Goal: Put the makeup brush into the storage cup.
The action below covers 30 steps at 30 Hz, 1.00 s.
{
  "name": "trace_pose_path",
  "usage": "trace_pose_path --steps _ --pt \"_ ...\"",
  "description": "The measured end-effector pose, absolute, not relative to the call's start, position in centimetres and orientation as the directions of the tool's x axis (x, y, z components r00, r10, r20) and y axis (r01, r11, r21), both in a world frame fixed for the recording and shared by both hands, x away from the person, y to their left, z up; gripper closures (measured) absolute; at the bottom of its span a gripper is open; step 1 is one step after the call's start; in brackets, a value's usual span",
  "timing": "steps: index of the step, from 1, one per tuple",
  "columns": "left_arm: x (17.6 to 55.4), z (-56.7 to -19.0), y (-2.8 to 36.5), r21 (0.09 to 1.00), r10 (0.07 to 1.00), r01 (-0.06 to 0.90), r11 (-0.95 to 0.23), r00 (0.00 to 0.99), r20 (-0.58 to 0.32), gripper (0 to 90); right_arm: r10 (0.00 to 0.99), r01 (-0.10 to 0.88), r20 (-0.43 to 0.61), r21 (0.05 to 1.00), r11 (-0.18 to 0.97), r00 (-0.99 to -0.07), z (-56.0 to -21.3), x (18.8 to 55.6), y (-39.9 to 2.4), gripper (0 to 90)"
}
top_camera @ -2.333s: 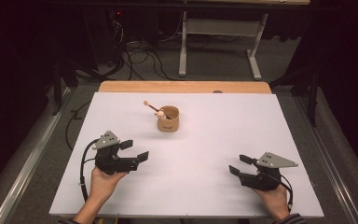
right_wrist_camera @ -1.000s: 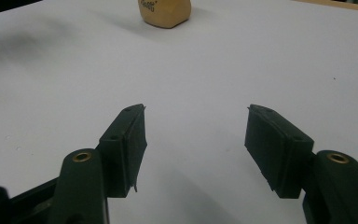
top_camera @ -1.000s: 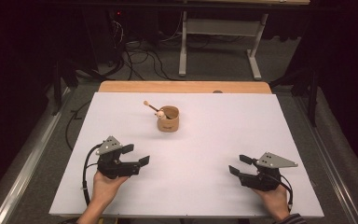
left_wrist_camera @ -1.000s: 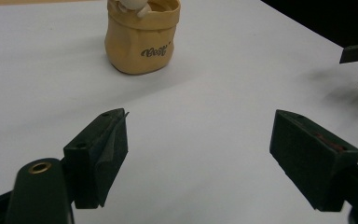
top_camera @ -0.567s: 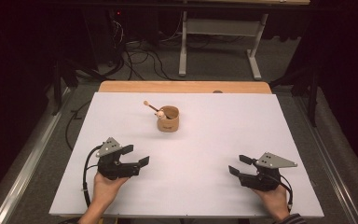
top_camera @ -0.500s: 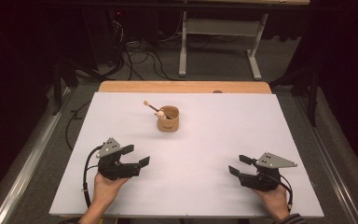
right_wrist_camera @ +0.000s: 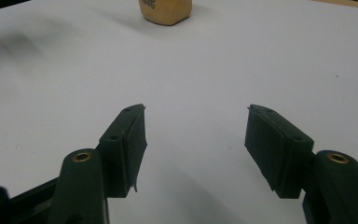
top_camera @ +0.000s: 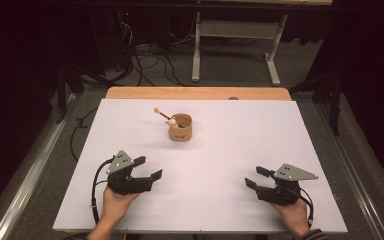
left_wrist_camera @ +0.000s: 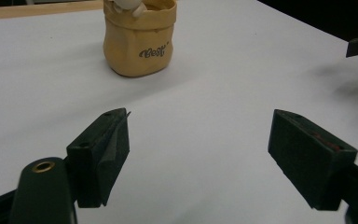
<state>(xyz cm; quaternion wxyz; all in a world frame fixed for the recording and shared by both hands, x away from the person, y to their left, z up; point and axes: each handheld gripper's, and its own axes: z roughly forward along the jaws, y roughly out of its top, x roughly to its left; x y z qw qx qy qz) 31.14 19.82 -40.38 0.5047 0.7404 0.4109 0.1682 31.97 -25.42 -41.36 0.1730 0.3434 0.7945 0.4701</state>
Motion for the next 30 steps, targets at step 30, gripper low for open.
trace_pose_path --steps 30 --pt "31.06 -41.19 19.64 0.881 0.803 0.44 -0.175 0.582 -0.131 21.3 0.712 0.379 0.017 0.856 0.352 -0.702 -41.52 31.62 -25.59 39.9"
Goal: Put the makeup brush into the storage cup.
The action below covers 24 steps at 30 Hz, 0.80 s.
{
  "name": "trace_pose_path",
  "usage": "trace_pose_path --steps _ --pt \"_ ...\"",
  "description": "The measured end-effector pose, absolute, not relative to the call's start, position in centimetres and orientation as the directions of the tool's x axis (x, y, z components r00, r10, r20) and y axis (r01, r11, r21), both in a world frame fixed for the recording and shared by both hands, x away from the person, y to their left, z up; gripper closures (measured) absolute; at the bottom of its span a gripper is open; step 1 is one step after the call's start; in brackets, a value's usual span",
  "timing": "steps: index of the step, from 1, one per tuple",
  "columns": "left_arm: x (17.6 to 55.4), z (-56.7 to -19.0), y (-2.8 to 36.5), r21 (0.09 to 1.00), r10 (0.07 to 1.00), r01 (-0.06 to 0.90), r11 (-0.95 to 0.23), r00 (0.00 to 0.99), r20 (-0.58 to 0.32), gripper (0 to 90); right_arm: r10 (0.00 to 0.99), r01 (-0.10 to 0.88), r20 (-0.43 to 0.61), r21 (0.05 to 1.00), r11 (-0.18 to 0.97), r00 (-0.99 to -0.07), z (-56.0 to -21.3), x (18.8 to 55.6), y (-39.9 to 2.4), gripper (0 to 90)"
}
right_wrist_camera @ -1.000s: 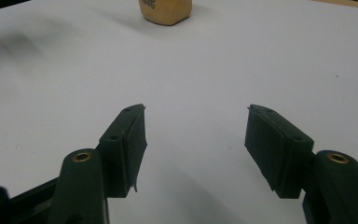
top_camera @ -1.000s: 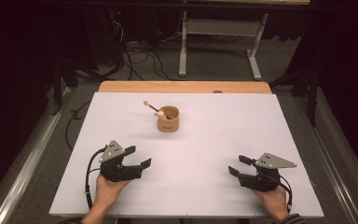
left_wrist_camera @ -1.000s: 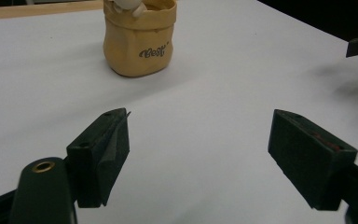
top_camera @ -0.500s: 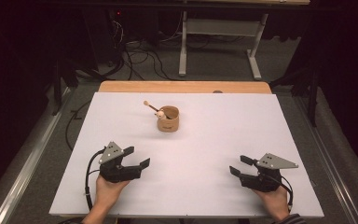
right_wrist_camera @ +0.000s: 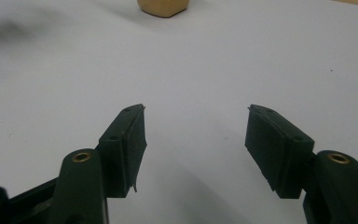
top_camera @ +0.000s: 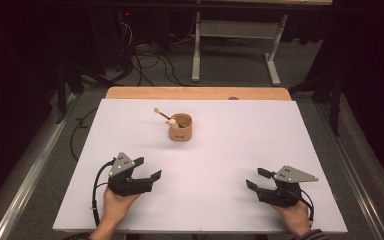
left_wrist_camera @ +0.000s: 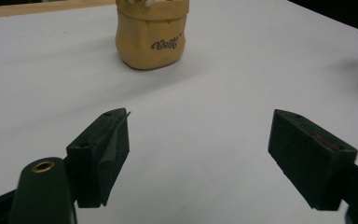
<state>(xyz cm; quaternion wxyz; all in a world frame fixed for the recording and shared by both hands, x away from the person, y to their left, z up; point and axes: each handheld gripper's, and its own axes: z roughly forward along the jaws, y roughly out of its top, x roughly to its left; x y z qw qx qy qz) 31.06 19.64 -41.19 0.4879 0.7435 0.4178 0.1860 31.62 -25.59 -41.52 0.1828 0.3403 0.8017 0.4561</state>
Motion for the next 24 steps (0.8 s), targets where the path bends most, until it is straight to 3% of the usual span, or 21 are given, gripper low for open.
trace_pose_path --steps 24 --pt "31.02 -41.05 19.82 0.885 0.797 0.438 -0.159 0.586 -0.147 21.1 0.719 0.385 0.026 0.858 0.34 -0.695 -41.45 31.59 -25.75 39.5"
